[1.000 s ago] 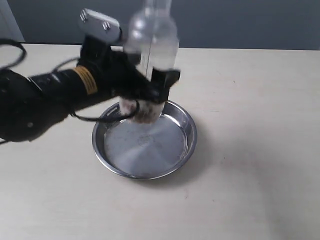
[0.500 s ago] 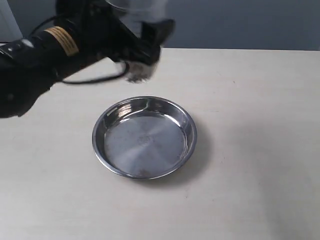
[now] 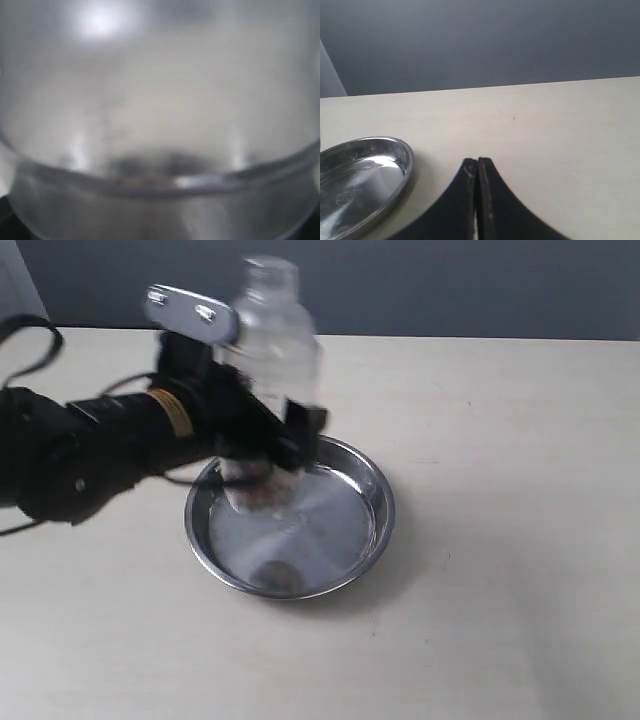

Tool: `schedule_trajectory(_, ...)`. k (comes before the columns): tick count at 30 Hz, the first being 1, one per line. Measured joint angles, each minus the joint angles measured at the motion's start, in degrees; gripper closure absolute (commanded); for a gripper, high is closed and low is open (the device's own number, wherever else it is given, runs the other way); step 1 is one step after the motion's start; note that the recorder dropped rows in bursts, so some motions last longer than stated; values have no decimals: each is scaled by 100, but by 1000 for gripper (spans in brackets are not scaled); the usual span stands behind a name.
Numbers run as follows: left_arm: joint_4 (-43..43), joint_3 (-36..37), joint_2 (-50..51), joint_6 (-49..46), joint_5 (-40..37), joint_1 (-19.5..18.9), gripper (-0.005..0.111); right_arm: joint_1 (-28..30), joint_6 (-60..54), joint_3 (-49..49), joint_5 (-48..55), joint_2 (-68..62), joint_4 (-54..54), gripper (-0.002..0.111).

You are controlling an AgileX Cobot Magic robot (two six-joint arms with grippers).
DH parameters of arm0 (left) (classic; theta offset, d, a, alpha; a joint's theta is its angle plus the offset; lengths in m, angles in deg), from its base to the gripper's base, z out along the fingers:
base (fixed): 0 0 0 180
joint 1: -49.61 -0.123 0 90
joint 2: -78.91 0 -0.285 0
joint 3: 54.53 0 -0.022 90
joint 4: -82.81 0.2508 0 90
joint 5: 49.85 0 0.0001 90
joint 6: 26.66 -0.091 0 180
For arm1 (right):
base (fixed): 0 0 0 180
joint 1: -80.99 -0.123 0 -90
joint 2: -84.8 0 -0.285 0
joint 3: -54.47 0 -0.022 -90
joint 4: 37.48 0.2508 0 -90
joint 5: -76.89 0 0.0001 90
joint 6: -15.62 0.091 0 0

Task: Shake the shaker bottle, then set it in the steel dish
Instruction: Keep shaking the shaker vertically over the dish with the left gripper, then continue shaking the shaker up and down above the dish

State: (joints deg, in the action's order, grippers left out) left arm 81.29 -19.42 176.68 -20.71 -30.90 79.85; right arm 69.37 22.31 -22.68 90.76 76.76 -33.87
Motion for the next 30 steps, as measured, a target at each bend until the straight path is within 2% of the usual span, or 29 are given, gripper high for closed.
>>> schedule_trajectory(2, 393, 10, 66, -2, -153, 241, 106, 0, 0, 0, 0, 0, 0, 109)
schedule_trajectory(5, -961, 20, 285, -107, 123, 10, 107, 0, 0, 0, 0, 0, 0, 109)
schedule_trajectory(6, -687, 20, 327, -78, 122, -36, 107, 0, 0, 0, 0, 0, 0, 109)
schedule_trajectory(8, 235, 9, 327, -249, 11, 257, 106, 0, 0, 0, 0, 0, 0, 109)
schedule_trajectory(9, -185, 21, 373, -402, 103, 248, 106, 0, 0, 0, 0, 0, 0, 109)
schedule_trajectory(10, -1639, 35, 515, -477, 354, 33, 106, 0, 0, 0, 0, 0, 0, 109)
schedule_trajectory(11, -1814, 12, 568, -469, 353, -78, 106, 0, 0, 0, 0, 0, 0, 109)
schedule_trajectory(12, -1420, -1, 582, -442, 250, -109, 107, 0, 0, 0, 0, 0, 0, 109)
schedule_trajectory(13, -657, -11, 582, -442, 79, -40, 107, 0, 0, 0, 0, 0, 0, 109)
schedule_trajectory(14, 6, 6, 571, -473, 1, 138, 106, 0, 0, 0, 0, 0, 0, 109)
schedule_trajectory(15, -316, 33, 571, -490, 113, 138, 106, 0, 0, 0, 0, 0, 0, 109)
schedule_trajectory(16, -1362, 48, 591, -370, 356, -25, 106, 0, 0, 0, 0, 0, 0, 109)
schedule_trajectory(17, -1294, 22, 591, -282, 391, -128, 107, 0, 0, 0, 0, 0, 0, 109)
schedule_trajectory(18, -149, -34, 492, -230, 220, -82, 107, 0, 0, 0, 0, 0, 0, 109)
schedule_trajectory(19, 576, -60, 411, -240, 91, 52, 107, 0, 0, 0, 0, 0, 0, 109)
schedule_trajectory(20, 368, -70, 372, -411, 155, 91, 106, 0, 0, 0, 0, 0, 0, 109)
schedule_trajectory(22, -1013, -97, 394, -261, 389, -286, 106, 0, 0, 0, 0, 0, 0, 109)
schedule_trajectory(23, -793, -97, 394, -201, 322, -328, 107, 0, 0, 0, 0, 0, 0, 109)
schedule_trajectory(25, 506, -97, 366, -166, 93, -134, 107, 0, 0, 0, 0, 0, 0, 109)
schedule_trajectory(26, 687, -97, 366, -200, 77, -29, 106, 0, 0, 0, 0, 0, 0, 109)
schedule_trajectory(27, 381, -69, 409, -281, 148, -2, 106, 0, 0, 0, 0, 0, 0, 109)
schedule_trajectory(29, -1027, -70, 503, -294, 249, -207, 106, 0, 0, 0, 0, 0, 0, 109)
schedule_trajectory(30, -1196, -70, 533, -283, 238, -305, 106, 0, 0, 0, 0, 0, 0, 109)
